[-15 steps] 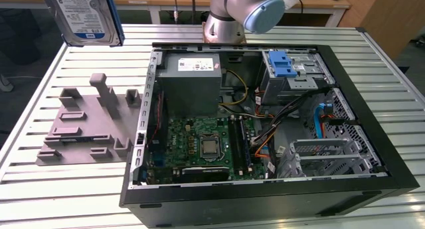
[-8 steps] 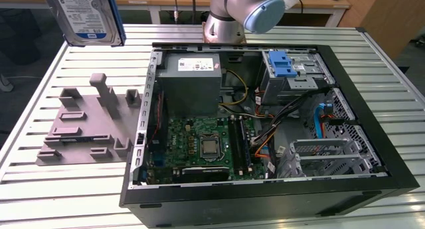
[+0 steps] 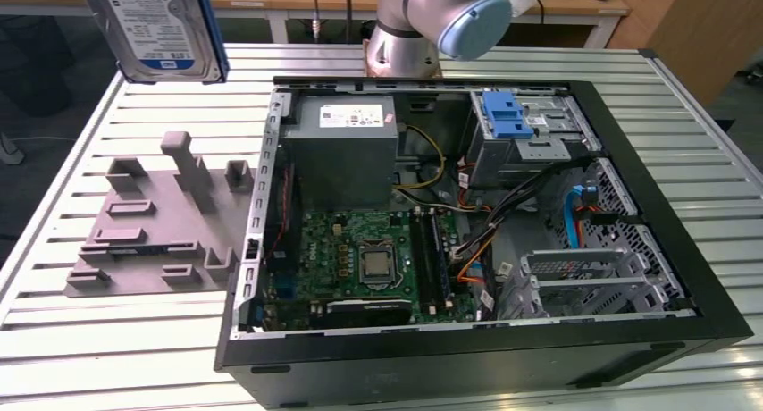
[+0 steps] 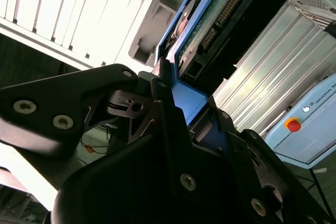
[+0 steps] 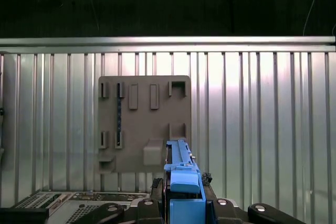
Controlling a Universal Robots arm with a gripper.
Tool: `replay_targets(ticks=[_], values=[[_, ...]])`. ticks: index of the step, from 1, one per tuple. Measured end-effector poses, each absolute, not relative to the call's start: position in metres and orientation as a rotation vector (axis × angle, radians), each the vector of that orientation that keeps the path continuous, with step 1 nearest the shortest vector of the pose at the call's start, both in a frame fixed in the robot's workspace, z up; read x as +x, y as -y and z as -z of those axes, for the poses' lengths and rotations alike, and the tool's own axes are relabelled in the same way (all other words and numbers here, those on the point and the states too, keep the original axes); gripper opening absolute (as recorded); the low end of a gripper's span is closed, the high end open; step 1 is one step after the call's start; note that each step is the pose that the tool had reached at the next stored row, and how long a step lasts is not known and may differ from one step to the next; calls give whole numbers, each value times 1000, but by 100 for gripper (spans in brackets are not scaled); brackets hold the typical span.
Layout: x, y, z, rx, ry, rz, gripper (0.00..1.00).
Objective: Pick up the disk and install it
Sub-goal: 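Pick up the disk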
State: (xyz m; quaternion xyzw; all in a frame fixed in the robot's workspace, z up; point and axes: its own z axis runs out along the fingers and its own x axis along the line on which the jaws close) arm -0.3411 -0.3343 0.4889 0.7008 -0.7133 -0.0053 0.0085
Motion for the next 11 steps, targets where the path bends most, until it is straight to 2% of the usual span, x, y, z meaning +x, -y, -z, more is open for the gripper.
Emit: replay_targets(ticks=[11], values=[[-339,340,-489,2190,2229,17,36]])
